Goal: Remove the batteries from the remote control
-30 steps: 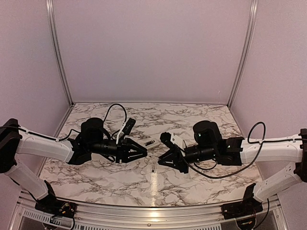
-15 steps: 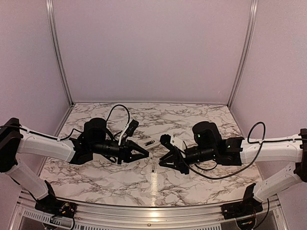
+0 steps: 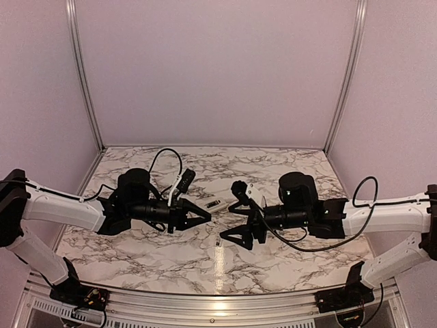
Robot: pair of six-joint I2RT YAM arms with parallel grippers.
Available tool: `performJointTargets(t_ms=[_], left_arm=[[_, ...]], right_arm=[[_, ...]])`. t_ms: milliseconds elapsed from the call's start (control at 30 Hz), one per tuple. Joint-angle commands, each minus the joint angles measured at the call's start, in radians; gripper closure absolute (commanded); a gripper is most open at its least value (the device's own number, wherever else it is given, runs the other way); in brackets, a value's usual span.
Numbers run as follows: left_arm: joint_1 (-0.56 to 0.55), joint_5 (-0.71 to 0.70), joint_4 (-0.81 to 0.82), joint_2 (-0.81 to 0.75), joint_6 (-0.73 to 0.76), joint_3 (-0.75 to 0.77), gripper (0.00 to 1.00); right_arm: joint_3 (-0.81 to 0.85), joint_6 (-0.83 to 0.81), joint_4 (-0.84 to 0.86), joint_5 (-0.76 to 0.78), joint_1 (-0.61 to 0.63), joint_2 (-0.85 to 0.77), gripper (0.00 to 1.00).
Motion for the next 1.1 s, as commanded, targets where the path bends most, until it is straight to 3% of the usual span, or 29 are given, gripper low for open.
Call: performJointTargets(t_ms=[0, 433, 800, 1067], left_arm=[[-0.006, -0.054, 0.048, -0.061, -0.024, -0.028, 1.0], [0.0, -0.109, 0.201, -0.191, -0.15, -0.13, 1.0], [0.003, -0.085, 0.322, -0.22, -0.246, -0.17, 1.0], [0.002, -0.07, 0.337, -0.21, -0.26, -0.17, 1.0]], right_arm=[[-0.039, 0.162, 0.192, 0.014, 0.008, -0.022, 0.05], [-0.169, 0.485, 0.72, -0.058, 0.007, 0.017, 0.13], [-0.13, 0.577, 0.928, -0.159, 0.008, 0.163, 0.3], [-0.094, 0.596, 0.951, -0.182, 0.008, 0.214, 0.49]])
